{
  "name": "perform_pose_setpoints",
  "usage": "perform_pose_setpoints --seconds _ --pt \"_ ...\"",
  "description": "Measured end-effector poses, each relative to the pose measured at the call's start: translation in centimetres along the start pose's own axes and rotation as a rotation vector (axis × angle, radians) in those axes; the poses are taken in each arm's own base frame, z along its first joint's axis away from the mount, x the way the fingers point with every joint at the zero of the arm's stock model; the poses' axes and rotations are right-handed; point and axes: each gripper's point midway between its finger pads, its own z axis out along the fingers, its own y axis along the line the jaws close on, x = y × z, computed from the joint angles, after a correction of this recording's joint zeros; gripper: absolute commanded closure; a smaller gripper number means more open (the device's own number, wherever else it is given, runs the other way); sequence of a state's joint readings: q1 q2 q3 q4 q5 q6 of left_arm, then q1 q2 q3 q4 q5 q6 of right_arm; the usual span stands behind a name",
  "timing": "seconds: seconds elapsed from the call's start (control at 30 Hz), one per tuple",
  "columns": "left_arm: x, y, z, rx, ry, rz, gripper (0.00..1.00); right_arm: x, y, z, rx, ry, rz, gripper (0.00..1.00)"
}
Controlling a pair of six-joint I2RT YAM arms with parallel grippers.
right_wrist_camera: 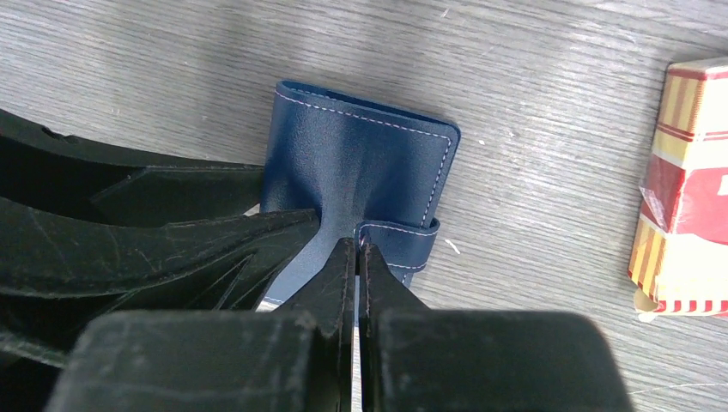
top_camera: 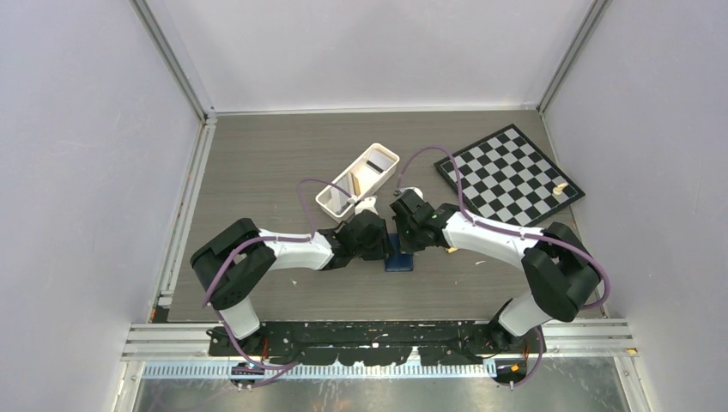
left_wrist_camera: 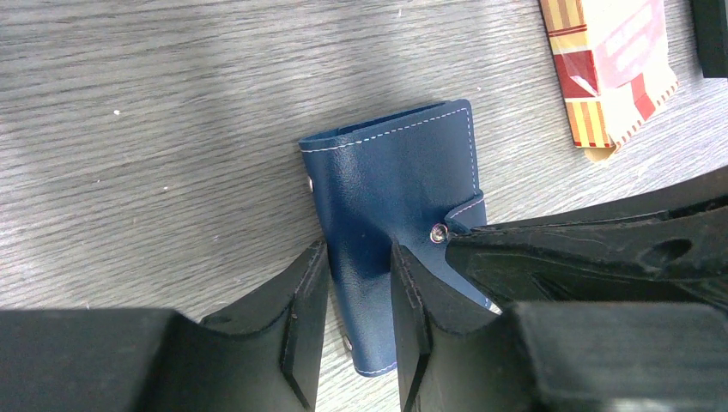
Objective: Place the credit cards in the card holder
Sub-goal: Close the card holder at the center of the board.
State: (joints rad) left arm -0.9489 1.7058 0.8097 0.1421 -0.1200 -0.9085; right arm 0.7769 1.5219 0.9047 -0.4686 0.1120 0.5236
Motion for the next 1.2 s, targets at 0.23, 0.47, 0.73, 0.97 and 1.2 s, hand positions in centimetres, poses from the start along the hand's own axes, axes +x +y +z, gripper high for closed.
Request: perform_pose_setpoints --seconds 0.23,0.47,0.73,0.97,1.2 --pt "0.0 0.0 0.0 -0.001 0.0 0.0 0.68 0.1 0.1 0.2 -0.004 0.006 -0.001 0.99" --pt "0.0 0.0 0.0 -0.001 0.0 0.0 0.68 0.2 0.1 0.5 -0.003 0.013 -0.002 1.0" --pt "0.0 0.0 0.0 -0.001 0.0 0.0 0.71 0.2 0.1 0.5 -0.002 0.01 0.002 0.99" --pt "0.0 0.0 0.0 0.0 0.0 0.0 0.83 -0.5 -0.6 -0.4 -0.079 0.018 0.072 0.99" --pt "0.0 -0.1 -0.1 0.003 0.001 0.001 0.88 -0.4 -0.8 -1.8 -0.274 0.065 0.136 0.99"
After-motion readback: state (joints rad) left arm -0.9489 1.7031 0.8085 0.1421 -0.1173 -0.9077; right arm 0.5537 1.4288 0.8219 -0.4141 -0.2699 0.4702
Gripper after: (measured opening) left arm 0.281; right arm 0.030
